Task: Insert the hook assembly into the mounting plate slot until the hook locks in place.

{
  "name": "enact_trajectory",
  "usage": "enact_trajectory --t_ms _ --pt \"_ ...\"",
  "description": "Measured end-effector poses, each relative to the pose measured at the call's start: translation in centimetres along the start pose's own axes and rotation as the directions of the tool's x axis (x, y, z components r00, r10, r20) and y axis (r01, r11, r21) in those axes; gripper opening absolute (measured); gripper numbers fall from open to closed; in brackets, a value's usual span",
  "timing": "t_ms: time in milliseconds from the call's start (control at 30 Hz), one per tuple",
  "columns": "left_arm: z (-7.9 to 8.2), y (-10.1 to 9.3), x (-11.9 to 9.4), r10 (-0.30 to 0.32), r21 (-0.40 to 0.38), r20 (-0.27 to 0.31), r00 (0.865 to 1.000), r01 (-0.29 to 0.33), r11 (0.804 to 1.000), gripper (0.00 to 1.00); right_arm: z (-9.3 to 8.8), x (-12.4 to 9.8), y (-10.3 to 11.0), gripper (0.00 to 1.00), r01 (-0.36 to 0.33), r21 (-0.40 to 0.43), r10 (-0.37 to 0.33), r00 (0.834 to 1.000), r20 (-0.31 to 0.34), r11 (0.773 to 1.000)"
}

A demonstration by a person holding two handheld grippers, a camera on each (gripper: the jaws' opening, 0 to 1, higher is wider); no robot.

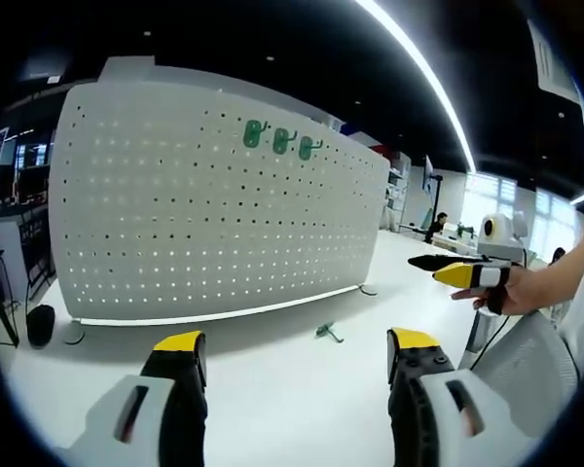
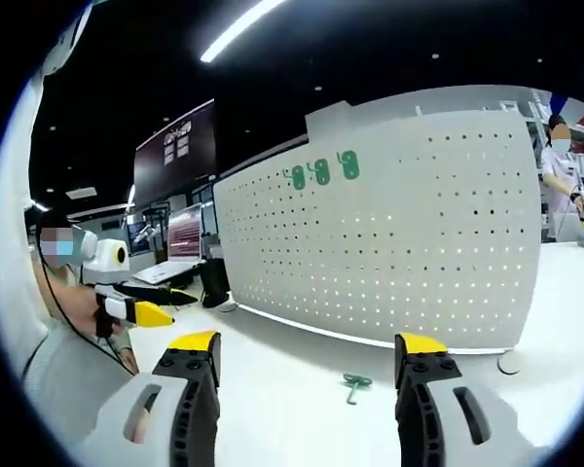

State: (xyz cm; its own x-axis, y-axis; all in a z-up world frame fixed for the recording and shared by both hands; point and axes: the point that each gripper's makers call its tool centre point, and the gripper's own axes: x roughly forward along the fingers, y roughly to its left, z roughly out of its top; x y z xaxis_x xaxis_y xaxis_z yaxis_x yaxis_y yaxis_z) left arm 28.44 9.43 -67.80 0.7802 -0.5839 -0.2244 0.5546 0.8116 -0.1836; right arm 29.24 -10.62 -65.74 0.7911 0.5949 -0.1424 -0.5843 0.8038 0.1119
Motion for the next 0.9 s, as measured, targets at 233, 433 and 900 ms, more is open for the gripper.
enact_trajectory --t_ms 233,433,900 --pt "-0.5 0.2 0.0 0.004 -0.003 -0.022 1.000 -0.004 1.000 0.78 -1.1 0.1 -0.6 0.70 0.022 -0.008 -0.022 0.999 -0.044 1.000" --pt "-0.9 0.2 0.1 0.002 -0.006 -0.038 0.999 -0.003 1.000 0.78 -2.0 0.0 -1.0 0.70 0.039 0.016 -0.037 0.996 -0.085 0.999" --pt "-1.2 0.3 0.1 0.001 -0.016 -0.050 0.999 -0.002 1.000 0.77 -3.5 0.0 -1.2 0.68 0.043 0.030 -0.038 0.988 -0.148 0.999"
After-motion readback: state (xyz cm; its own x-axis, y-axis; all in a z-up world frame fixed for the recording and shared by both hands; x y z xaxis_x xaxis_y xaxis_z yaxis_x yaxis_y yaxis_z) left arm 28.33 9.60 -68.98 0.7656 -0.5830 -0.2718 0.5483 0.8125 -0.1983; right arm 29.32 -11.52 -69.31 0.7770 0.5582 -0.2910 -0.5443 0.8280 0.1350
